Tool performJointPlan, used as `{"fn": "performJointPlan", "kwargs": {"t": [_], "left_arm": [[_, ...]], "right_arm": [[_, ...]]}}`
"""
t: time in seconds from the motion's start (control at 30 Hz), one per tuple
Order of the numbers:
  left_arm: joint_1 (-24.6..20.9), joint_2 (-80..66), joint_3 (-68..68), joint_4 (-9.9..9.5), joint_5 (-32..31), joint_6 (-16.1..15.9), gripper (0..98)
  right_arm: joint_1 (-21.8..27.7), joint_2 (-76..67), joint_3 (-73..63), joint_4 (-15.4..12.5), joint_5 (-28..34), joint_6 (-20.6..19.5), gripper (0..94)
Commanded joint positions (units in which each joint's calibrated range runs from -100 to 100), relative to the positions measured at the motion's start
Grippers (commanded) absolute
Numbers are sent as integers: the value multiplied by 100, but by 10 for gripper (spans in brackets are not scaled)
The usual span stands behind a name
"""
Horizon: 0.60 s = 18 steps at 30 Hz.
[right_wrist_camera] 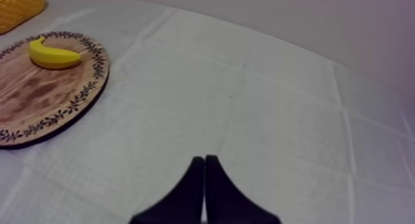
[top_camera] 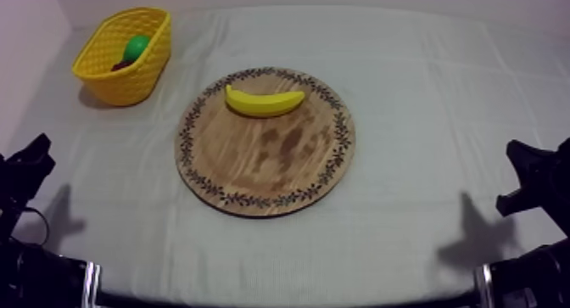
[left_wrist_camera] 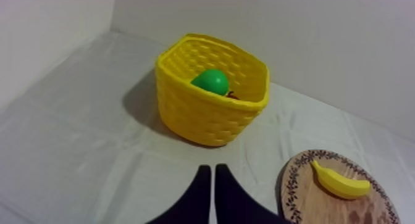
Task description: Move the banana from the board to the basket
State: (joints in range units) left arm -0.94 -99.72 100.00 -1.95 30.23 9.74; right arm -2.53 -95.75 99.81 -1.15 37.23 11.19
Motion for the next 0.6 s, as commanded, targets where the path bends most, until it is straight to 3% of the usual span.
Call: {"fn": "performJointPlan", "kwargs": {"t": [0.0, 0.5, 0.57], "left_arm": [[4, -2, 0, -3, 0, 0, 1], [-3, -2, 0, -3, 0, -3, 2], [-3, -2, 0, 5, 8, -210, 10]], "right_arm": [[0, 0, -3, 0, 3, 2, 3], [0, 0, -3, 0, 3, 2, 3], [0, 0, -3, 0, 3, 2, 3]]}}
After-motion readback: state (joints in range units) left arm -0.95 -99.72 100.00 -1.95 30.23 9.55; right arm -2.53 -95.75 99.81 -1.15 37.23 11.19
